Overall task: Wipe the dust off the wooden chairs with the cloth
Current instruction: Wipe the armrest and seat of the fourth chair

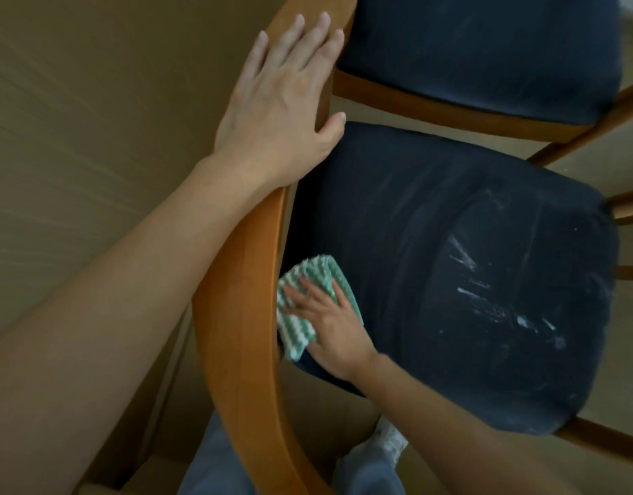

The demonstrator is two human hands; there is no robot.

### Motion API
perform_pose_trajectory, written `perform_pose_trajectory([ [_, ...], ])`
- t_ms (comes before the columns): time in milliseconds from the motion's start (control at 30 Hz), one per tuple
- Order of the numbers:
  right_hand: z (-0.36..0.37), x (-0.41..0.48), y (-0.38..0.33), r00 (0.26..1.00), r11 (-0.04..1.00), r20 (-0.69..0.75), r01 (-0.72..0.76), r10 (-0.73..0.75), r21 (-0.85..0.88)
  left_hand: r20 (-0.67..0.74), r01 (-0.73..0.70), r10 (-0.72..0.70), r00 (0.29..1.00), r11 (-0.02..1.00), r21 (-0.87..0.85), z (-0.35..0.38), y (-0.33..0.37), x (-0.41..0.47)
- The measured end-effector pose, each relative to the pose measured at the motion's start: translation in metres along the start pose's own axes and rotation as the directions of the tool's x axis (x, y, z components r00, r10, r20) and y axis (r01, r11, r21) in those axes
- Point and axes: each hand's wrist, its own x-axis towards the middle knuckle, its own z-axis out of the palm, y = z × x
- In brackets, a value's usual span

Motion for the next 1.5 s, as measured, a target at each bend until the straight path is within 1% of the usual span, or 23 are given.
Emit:
perform_pose_trajectory([
  [233, 0.007, -0.044, -0.005, 0.99, 0.997, 0.134, 0.054, -0.045, -0.062, 0.019, 0.002, -0.002, 1.0, 1.0, 0.016, -0.001, 0.001, 0.0],
  [300, 0.004, -0.061, -0.001, 0.971, 0.988, 0.226, 0.099, -0.07, -0.119, 0.022, 0.0, 0.0, 1.0, 1.0, 0.015, -0.002, 0.001, 0.0],
  [333, 0.002, -0.07, 0.002, 0.958, 0.988, 0.276, 0.112, -0.079, -0.106, 0.022, -0.001, 0.0, 1.0, 1.0, 0.015, -0.002, 0.001, 0.0],
  [433, 0.0, -0.094, 0.009, 0.937, 0.996, 0.338, 0.083, -0.084, 0.018, 0.026, 0.006, -0.006, 1.0, 1.0, 0.017, -0.002, 0.001, -0.001],
  [533, -0.007, -0.113, 0.017, 0.915, 0.996, 0.396, 0.087, -0.078, -0.005, 0.044, 0.0, 0.0, 0.999, 1.0, 0.017, -0.003, 0.002, -0.002],
  [633, -0.016, -0.136, 0.025, 0.876, 0.986, 0.47, 0.156, -0.111, -0.058, 0.049, -0.007, 0.006, 0.999, 1.0, 0.027, -0.003, 0.002, -0.002],
  [667, -0.017, -0.145, 0.03, 0.844, 0.981, 0.528, 0.173, -0.098, -0.093, 0.047, -0.008, 0.007, 0.999, 1.0, 0.024, -0.003, 0.003, -0.002],
  [733, -0.023, -0.166, 0.041, 0.835, 0.981, 0.548, 0.143, -0.048, -0.133, 0.036, -0.018, 0.018, 0.999, 1.0, 0.01, -0.005, 0.004, -0.002],
  [767, -0.027, -0.177, 0.05, 0.859, 0.982, 0.512, 0.116, -0.024, -0.149, 0.029, -0.044, 0.044, 0.999, 0.999, 0.007, -0.006, 0.006, -0.003],
  [800, -0.035, -0.183, 0.055, 0.891, 0.993, 0.454, 0.061, -0.011, -0.097, 0.023, -0.085, 0.085, 0.996, 0.996, 0.011, -0.007, 0.008, -0.003],
  [833, -0.045, -0.184, 0.061, 0.931, 0.999, 0.365, -0.033, 0.026, 0.012, 0.025, -0.133, 0.133, 0.991, 0.991, 0.014, -0.008, 0.012, -0.004],
  [867, -0.06, -0.182, 0.066, 0.961, 0.976, 0.251, -0.157, 0.116, 0.149, 0.04, -0.181, 0.181, 0.983, 0.983, 0.007, -0.009, 0.017, -0.004],
  [900, -0.077, -0.177, 0.07, 0.96, 0.915, 0.145, -0.272, 0.238, 0.298, 0.064, -0.226, 0.226, 0.972, 0.974, -0.01, -0.009, 0.025, -0.004],
  [933, -0.094, -0.169, 0.076, 0.928, 0.83, 0.055, -0.355, 0.368, 0.43, 0.088, -0.263, 0.265, 0.96, 0.964, -0.035, -0.007, 0.035, -0.003],
  [967, -0.113, -0.158, 0.084, 0.888, 0.782, -0.054, -0.372, 0.457, 0.499, 0.112, -0.283, 0.288, 0.951, 0.957, -0.064, -0.003, 0.045, -0.001],
  [1000, -0.131, -0.145, 0.094, 0.853, 0.799, -0.174, -0.363, 0.492, 0.479, 0.138, -0.275, 0.287, 0.948, 0.956, -0.097, 0.003, 0.054, 0.002],
  [1067, -0.163, -0.112, 0.12, 0.75, 0.808, -0.362, -0.379, 0.554, 0.451, 0.199, -0.196, 0.225, 0.954, 0.968, -0.154, 0.019, 0.067, 0.008],
  [1133, -0.188, -0.078, 0.151, 0.648, 0.791, -0.47, -0.39, 0.6, 0.472, 0.254, -0.097, 0.139, 0.957, 0.98, -0.173, 0.037, 0.072, 0.014],
  [1233, -0.215, -0.027, 0.196, 0.541, 0.748, -0.517, -0.493, 0.663, 0.444, 0.311, 0.01, 0.05, 0.949, 0.982, -0.189, 0.055, 0.073, 0.02],
  [1300, -0.215, 0.0, 0.224, 0.565, 0.725, -0.456, -0.575, 0.688, 0.38, 0.335, 0.058, 0.019, 0.942, 0.974, -0.217, 0.058, 0.073, 0.022],
  [1367, -0.202, 0.014, 0.238, 0.6, 0.681, -0.341, -0.703, 0.723, 0.205, 0.336, 0.058, 0.02, 0.941, 0.974, -0.219, 0.058, 0.072, 0.023],
  [1400, -0.197, 0.018, 0.24, 0.599, 0.659, -0.315, -0.74, 0.736, 0.133, 0.34, 0.059, 0.016, 0.94, 0.976, -0.209, 0.058, 0.072, 0.024],
  [1500, -0.194, 0.023, 0.236, 0.564, 0.616, -0.344, -0.786, 0.75, 0.055, 0.347, 0.072, -0.002, 0.938, 0.979, -0.19, 0.059, 0.074, 0.024],
])
